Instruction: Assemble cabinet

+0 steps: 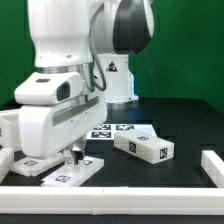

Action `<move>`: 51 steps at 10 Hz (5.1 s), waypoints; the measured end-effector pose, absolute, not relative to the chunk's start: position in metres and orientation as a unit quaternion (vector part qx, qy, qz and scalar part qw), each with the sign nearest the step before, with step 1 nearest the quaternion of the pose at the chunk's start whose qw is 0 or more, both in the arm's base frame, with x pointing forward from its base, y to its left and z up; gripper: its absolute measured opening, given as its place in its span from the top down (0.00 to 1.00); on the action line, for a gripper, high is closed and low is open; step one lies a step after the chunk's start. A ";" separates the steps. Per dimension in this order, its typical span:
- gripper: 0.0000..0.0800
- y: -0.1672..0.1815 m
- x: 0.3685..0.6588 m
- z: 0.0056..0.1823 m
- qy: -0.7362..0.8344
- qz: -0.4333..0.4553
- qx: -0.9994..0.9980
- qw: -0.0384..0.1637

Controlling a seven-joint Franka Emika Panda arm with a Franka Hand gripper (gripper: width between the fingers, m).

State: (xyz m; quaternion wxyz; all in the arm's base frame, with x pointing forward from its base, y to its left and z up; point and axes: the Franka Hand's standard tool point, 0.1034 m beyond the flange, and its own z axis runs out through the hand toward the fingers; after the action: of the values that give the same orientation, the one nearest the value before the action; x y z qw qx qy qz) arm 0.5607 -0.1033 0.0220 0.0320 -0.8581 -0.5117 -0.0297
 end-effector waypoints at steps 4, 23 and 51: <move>0.84 -0.105 0.560 0.022 -0.506 -0.026 -0.861 0.036; 0.00 0.034 0.472 0.025 -0.347 -0.054 -0.936 0.022; 0.30 0.028 0.448 0.016 -0.346 -0.044 -0.937 0.024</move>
Offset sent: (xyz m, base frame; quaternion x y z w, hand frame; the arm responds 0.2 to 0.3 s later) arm 0.0000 0.0000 0.0000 0.0000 0.0000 0.0000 1.0000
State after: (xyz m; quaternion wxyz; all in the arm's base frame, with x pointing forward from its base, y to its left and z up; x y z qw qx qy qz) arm 0.4477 0.0278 0.0163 0.0237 -0.9370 -0.3458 -0.0436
